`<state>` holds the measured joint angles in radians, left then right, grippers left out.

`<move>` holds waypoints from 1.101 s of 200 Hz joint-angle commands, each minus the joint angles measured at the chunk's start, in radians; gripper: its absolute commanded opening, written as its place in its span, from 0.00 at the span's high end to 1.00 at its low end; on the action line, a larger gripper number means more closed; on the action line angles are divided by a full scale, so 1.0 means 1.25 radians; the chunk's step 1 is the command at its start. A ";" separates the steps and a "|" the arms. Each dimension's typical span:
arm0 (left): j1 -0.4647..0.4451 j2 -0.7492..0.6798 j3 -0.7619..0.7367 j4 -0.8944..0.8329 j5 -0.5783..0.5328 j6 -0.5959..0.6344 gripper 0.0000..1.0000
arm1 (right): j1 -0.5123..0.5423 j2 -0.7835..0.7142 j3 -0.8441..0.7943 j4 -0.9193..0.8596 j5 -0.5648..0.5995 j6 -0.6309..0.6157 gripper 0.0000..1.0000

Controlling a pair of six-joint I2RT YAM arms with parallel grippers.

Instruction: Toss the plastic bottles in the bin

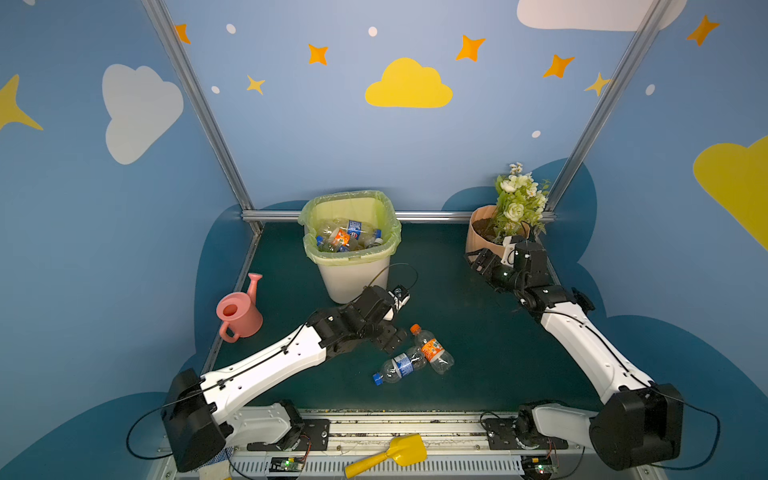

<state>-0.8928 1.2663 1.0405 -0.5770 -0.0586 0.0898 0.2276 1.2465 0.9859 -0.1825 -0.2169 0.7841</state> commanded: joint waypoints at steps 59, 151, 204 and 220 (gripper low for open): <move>-0.047 0.161 0.087 -0.168 0.104 0.060 0.00 | -0.021 -0.015 -0.029 0.030 -0.013 0.035 0.07; -0.079 0.355 0.189 -0.246 0.096 0.094 0.09 | -0.045 -0.045 -0.063 0.031 -0.018 0.049 0.07; -0.088 0.414 0.201 -0.239 0.101 0.100 0.15 | -0.060 -0.061 -0.081 0.030 -0.023 0.055 0.07; -0.091 0.427 0.201 -0.233 0.106 0.096 0.17 | -0.064 -0.065 -0.085 0.030 -0.024 0.056 0.07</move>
<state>-1.0008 1.7817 1.2739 -0.8505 0.0639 0.2054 0.1570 1.1912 0.8936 -0.1581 -0.2344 0.8444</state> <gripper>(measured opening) 0.845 0.933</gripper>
